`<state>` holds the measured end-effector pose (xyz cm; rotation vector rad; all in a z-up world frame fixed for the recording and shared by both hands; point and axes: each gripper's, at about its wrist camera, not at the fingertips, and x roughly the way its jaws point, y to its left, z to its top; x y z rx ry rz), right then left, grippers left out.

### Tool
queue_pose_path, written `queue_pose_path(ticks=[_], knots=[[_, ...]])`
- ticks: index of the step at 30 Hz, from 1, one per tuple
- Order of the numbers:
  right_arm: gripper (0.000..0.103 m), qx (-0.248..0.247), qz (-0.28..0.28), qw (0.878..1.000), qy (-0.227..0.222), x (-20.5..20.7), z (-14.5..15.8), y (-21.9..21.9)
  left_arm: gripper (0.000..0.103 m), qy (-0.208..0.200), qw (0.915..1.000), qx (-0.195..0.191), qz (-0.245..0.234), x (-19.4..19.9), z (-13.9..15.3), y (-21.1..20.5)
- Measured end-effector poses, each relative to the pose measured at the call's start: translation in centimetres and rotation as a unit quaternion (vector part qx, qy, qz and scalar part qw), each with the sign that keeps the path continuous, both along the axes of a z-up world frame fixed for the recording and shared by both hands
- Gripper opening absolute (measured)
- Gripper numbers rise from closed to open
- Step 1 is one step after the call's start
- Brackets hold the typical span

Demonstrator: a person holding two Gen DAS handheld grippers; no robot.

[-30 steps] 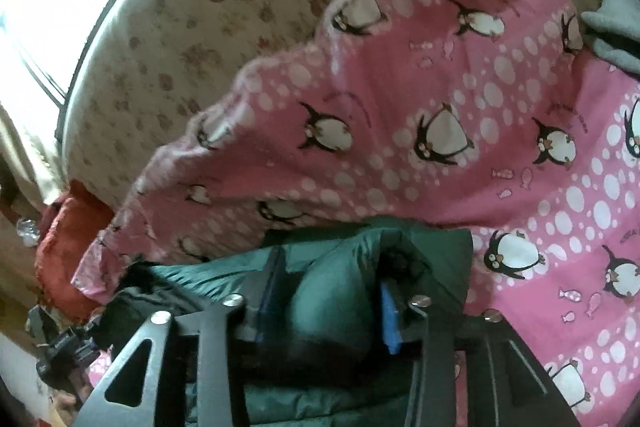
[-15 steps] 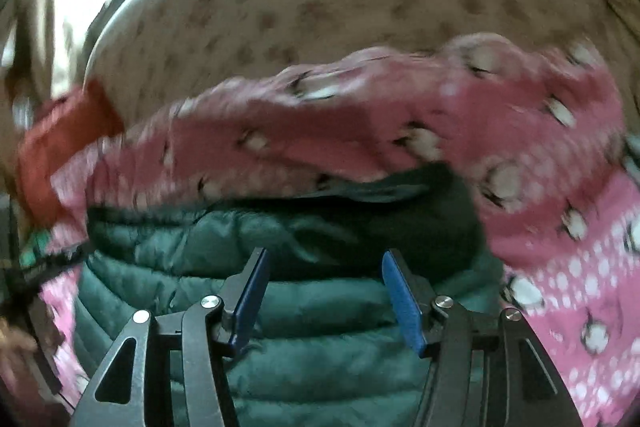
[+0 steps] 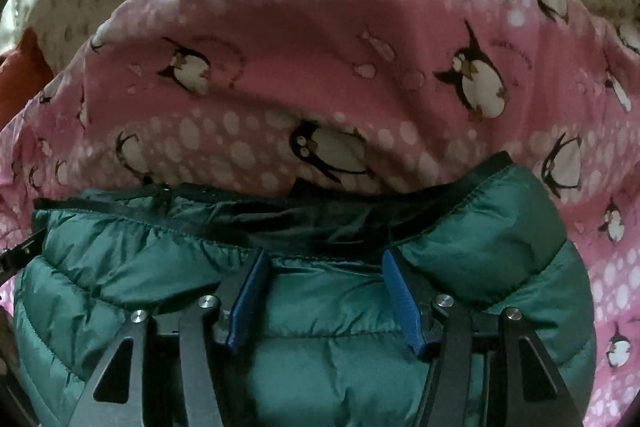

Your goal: Fold large clothes

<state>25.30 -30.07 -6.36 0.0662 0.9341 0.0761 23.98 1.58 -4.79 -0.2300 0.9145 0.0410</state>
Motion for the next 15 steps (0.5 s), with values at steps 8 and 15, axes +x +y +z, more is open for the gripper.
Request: queue_pose_path(ticks=[8,15], knots=[[0.056,0.033,0.001,0.999,-0.041,-2.6,2.8,-0.5,0.083,-0.005,1.0000,0.003,-0.001,-0.3,0.1,0.0],[0.056,-0.030,-0.028,0.998,-0.052,-4.2,4.6,-4.8,0.084,-0.003,1.0000,0.008,-0.001,-0.2,0.1,-0.1]])
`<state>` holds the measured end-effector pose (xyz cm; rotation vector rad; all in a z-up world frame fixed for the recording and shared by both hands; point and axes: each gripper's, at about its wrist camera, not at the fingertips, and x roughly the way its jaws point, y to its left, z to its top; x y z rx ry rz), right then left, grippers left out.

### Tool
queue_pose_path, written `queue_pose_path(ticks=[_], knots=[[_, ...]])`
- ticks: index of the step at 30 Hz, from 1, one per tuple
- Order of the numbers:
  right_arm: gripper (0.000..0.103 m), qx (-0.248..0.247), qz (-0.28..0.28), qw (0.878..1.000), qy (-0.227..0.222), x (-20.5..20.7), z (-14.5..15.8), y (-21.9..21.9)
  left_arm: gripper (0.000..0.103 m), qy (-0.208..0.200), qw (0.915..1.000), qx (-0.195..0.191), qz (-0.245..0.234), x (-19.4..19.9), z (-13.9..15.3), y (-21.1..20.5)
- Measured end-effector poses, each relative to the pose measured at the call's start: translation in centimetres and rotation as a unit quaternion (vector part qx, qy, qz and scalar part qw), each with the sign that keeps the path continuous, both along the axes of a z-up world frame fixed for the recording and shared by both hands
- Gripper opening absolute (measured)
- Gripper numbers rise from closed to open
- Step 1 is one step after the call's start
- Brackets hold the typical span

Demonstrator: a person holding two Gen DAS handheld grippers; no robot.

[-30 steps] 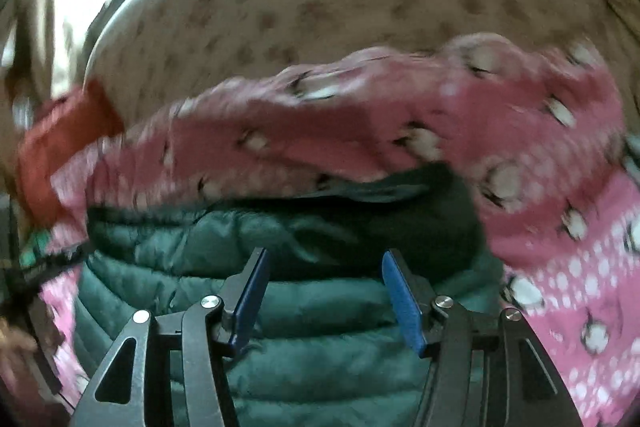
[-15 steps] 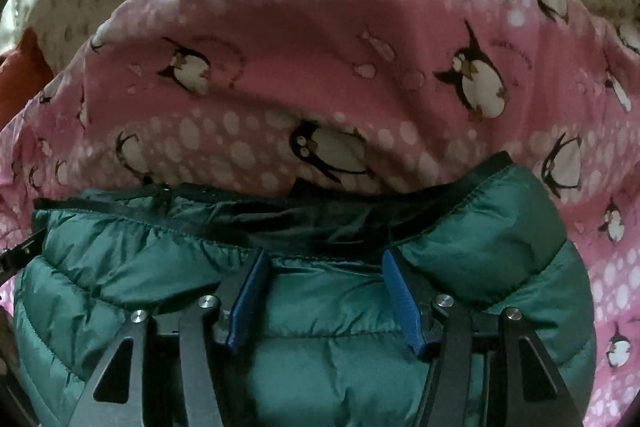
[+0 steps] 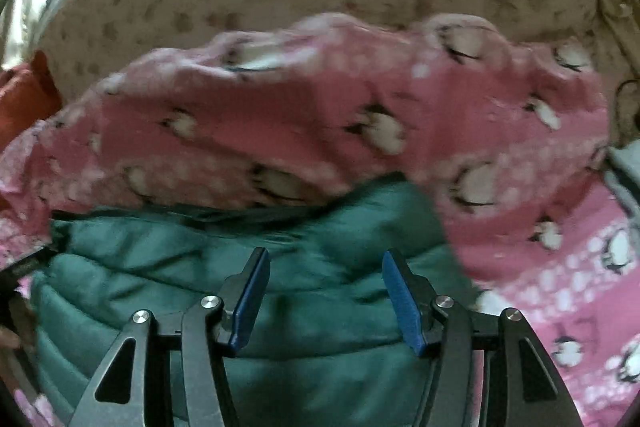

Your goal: Fold large clothes

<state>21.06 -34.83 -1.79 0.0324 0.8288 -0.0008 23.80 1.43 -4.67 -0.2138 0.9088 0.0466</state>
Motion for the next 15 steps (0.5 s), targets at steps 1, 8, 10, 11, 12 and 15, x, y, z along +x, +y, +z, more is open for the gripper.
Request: queue_pose_path(ticks=[1,8,10,11,12,15], knots=[[0.056,-0.008,-0.013,1.000,0.006,0.1,-0.4,-0.9,0.084,0.001,1.0000,0.002,0.000,0.1,-0.1,-0.1],[0.063,0.028,-0.052,0.997,0.047,2.0,-5.3,-3.9,0.087,0.002,0.9999,0.011,-0.001,0.9,-0.8,-0.7],[0.065,0.029,-0.054,0.997,0.050,2.2,-5.7,-3.9,0.088,0.004,0.9999,0.013,-0.001,1.1,-0.9,-0.8],[0.065,0.030,-0.054,0.997,0.054,2.3,-5.7,-4.0,0.088,0.004,0.9999,0.011,-0.002,1.0,-0.9,-0.8],[0.065,0.029,-0.054,0.996,0.058,2.3,-5.5,-3.9,0.088,0.004,1.0000,0.007,-0.004,1.0,-0.7,-0.7],[0.065,0.031,-0.051,0.997,0.043,1.3,-3.1,-3.9,0.087,-0.007,0.9997,-0.019,-0.012,0.1,0.5,0.4]])
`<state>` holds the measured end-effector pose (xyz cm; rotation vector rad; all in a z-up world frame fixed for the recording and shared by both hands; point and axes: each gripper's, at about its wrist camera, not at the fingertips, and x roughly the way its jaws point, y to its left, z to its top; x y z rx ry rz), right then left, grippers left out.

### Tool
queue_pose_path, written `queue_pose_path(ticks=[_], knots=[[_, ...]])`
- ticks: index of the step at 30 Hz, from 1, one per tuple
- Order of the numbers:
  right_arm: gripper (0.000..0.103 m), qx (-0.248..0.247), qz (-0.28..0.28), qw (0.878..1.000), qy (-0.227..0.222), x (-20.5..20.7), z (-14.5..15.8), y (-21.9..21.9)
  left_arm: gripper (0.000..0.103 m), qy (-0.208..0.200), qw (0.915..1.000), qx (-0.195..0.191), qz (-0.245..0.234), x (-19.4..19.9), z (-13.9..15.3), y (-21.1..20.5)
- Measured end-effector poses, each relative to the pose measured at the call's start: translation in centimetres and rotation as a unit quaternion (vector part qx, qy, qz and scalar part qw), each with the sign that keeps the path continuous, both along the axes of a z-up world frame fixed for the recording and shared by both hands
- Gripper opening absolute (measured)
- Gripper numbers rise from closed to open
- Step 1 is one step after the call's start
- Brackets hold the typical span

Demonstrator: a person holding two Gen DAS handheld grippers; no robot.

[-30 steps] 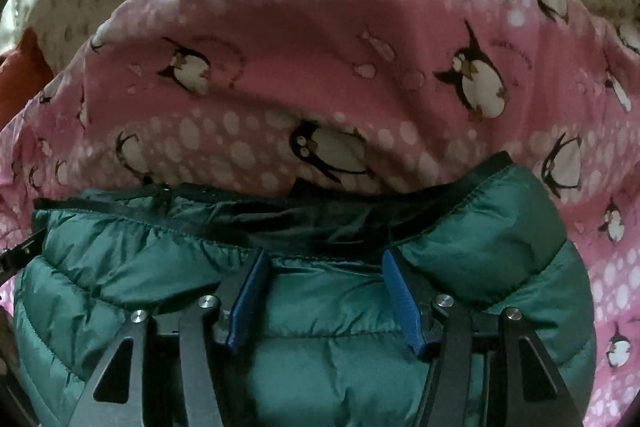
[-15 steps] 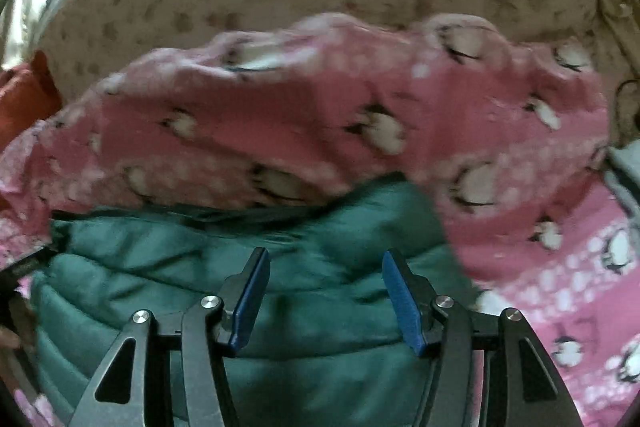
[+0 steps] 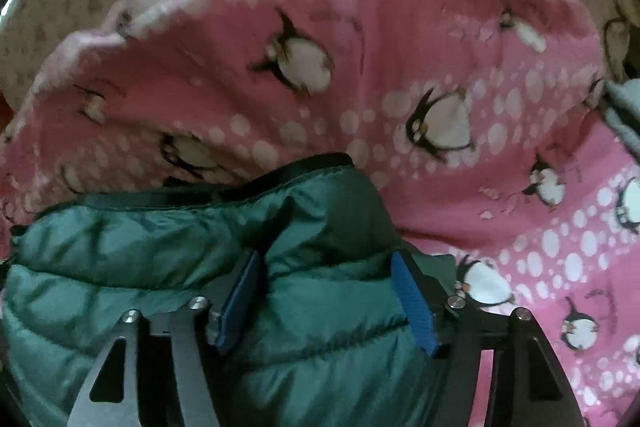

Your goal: Fold large clothes

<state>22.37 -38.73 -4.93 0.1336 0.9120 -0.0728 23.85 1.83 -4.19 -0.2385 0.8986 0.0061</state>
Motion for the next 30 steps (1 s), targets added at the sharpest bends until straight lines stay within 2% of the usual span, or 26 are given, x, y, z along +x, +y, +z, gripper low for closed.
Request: queue_pose_path(ticks=[4,8,12,15,18,21,25,30], knots=[[0.065,0.031,0.034,0.998,-0.041,-3.2,3.5,1.1,0.087,-0.033,0.9992,-0.021,0.001,-2.4,2.7,1.9],[0.065,0.019,0.093,0.994,-0.055,-5.6,5.3,3.9,0.087,-0.032,0.9990,-0.032,-0.005,-4.6,3.6,3.1],[0.065,0.025,0.135,0.989,-0.046,-6.1,4.7,7.3,0.087,-0.003,0.9996,-0.029,-0.005,-6.8,2.3,3.3],[0.065,0.022,0.153,0.987,-0.032,-6.3,3.1,9.5,0.087,0.015,0.9994,-0.032,-0.005,-8.2,0.8,3.3],[0.065,-0.015,0.150,0.988,-0.019,-5.5,1.0,10.8,0.089,0.020,0.9990,-0.039,-0.005,-8.8,-0.7,3.6],[0.065,-0.026,0.136,0.990,-0.001,-4.4,-0.5,11.3,0.089,0.021,0.9986,-0.048,-0.002,-8.7,-0.9,3.7],[0.065,-0.025,0.131,0.991,0.006,-4.3,0.3,11.2,0.089,0.020,0.9993,-0.032,-0.003,-8.8,-0.6,3.4],[0.065,0.015,0.125,0.992,-0.030,-6.7,2.5,9.8,0.089,0.017,0.9994,-0.030,-0.002,-8.8,-0.6,3.3]])
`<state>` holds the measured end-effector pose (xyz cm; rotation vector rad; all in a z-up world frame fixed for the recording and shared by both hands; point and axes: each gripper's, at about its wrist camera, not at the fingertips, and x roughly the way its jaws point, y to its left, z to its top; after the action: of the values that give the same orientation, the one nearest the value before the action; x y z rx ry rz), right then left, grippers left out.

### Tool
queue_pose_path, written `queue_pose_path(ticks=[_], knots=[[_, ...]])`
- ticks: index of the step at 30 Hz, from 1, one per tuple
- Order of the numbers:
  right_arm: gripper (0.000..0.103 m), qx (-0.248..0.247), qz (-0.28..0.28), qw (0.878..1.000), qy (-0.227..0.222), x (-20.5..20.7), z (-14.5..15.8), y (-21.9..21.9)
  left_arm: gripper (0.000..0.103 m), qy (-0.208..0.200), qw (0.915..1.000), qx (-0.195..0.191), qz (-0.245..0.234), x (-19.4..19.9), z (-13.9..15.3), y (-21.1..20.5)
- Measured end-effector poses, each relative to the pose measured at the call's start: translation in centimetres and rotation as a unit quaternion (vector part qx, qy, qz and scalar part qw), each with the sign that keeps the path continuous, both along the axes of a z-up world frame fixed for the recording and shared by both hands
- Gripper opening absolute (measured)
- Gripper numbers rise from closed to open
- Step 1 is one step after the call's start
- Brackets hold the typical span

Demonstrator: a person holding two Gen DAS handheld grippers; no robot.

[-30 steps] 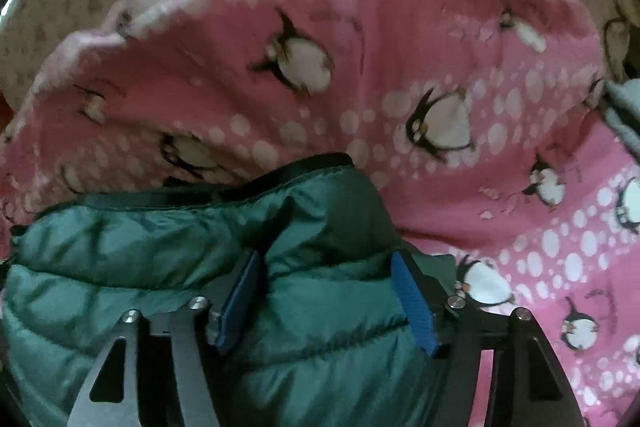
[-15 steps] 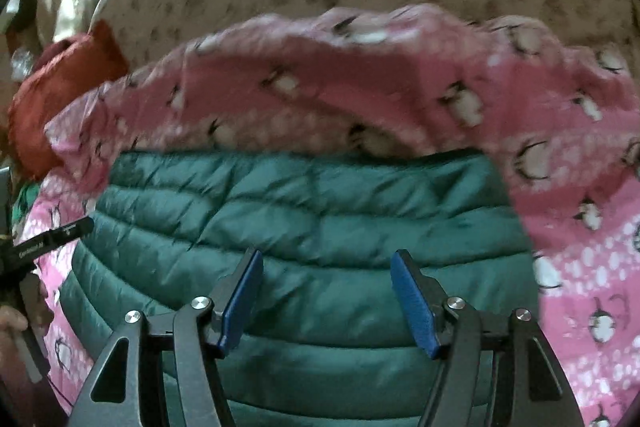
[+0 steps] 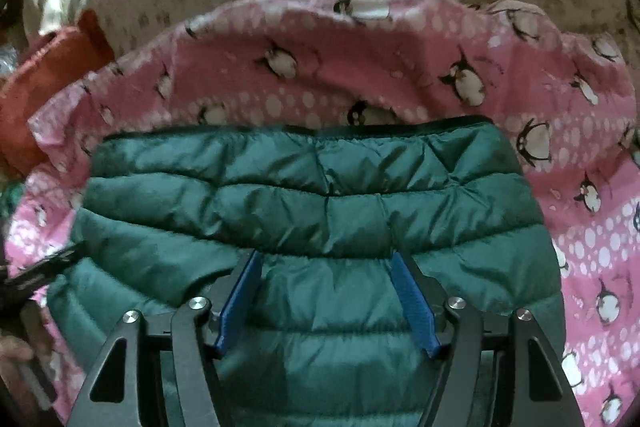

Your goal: Fold large clothes

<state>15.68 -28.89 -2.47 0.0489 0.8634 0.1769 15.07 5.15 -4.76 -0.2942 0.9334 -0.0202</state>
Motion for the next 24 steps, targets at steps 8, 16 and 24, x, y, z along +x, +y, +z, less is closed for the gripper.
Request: queue_pose_path(ticks=[8,16,24], knots=[[0.065,-0.026,-0.056,0.998,-0.008,-1.8,-0.8,-3.0,0.089,-0.006,0.9999,0.008,-0.003,-0.1,-0.2,-0.1],[0.074,-0.040,-0.058,0.997,0.011,-0.4,-2.7,-3.2,0.089,0.000,0.9998,0.020,0.001,0.0,-0.2,-0.4],[0.073,-0.006,-0.072,0.997,-0.021,-5.8,0.5,-6.2,0.089,-0.003,0.9998,0.021,0.004,-0.4,-0.1,-0.6]])
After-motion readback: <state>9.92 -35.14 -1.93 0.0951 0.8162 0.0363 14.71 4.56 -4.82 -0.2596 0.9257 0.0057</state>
